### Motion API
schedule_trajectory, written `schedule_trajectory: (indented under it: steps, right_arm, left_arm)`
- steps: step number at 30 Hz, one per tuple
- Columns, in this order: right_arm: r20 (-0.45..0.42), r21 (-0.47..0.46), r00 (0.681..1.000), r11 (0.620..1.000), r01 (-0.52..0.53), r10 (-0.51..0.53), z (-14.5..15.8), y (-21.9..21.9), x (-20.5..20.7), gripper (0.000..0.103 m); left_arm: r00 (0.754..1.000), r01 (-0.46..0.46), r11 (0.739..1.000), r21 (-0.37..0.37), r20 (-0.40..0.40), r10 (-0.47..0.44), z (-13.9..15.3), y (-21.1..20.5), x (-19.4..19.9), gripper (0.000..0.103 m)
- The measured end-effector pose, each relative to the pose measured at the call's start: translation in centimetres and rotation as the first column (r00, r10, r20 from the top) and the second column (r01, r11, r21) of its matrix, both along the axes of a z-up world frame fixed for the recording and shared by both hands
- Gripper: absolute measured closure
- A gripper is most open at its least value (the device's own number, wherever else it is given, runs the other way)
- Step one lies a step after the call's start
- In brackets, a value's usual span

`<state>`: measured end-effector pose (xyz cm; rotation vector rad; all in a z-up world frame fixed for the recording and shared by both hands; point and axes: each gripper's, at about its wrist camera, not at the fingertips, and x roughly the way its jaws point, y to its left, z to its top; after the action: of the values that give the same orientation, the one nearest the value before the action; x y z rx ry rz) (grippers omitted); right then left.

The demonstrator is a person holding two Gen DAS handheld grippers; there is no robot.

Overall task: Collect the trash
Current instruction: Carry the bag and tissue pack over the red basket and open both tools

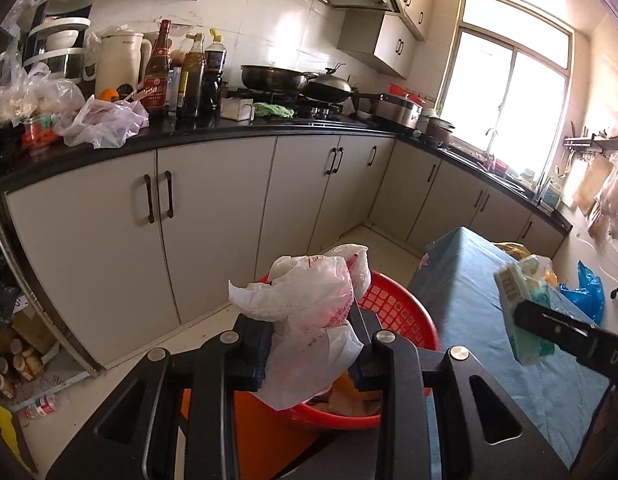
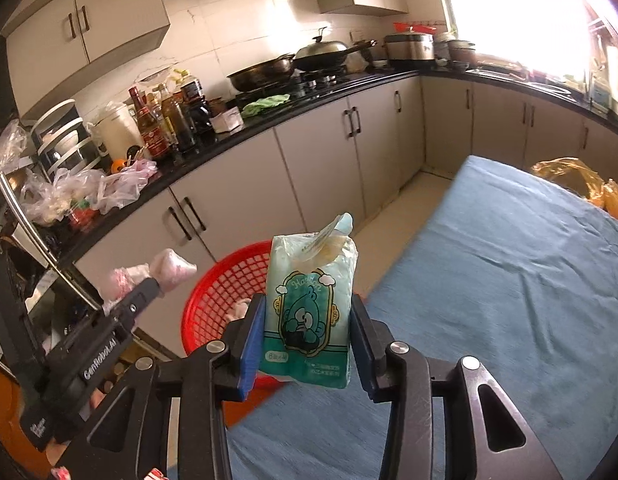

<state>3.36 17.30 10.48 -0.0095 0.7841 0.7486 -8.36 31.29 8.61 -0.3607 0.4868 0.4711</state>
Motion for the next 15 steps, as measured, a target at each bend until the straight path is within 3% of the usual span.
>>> schedule_trajectory:
  steps: [15]
  right_arm:
    - [-0.079, -0.023, 0.996, 0.999, -0.033, 0.031, -3.0, 4.6, 3.2, 0.058]
  left_arm:
    - [0.998, 0.032, 0.999, -0.023, -0.055, -0.033, -2.3, 1.0, 1.8, 0.074]
